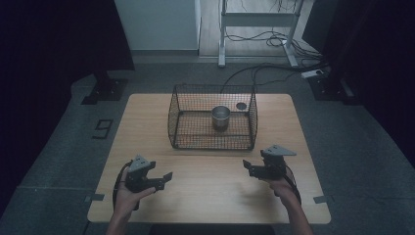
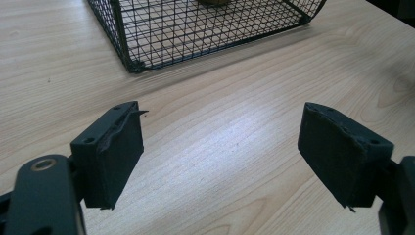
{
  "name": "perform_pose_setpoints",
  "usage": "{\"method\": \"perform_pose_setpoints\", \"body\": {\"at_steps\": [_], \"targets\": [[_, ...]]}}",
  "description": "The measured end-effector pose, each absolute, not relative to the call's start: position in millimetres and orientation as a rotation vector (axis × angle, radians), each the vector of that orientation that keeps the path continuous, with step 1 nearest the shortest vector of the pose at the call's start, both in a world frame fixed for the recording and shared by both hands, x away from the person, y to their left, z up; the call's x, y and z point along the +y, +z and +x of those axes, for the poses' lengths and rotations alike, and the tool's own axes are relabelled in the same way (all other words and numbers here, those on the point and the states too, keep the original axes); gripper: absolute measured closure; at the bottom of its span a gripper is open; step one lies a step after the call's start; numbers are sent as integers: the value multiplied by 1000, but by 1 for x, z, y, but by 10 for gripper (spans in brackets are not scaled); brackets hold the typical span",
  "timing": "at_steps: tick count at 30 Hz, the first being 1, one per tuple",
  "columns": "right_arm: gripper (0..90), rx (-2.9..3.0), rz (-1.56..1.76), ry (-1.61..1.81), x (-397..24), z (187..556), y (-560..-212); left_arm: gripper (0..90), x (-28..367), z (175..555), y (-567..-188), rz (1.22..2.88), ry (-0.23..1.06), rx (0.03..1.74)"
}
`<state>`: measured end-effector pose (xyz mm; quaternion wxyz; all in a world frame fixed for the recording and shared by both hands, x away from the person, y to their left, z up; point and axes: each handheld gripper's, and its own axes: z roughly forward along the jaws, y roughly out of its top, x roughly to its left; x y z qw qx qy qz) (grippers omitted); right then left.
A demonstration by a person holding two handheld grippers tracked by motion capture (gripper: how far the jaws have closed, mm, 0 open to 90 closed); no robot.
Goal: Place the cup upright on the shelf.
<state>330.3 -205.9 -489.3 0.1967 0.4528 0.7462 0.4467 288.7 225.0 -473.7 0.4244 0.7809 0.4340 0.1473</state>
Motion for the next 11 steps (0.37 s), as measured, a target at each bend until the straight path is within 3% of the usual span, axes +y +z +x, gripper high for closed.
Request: {"method": "perform_pose_setpoints", "body": {"at_steps": [11], "targets": [[154, 2086, 1274, 1214, -205, 330, -498, 172, 227, 288, -471, 1945, 375, 1085]]}}
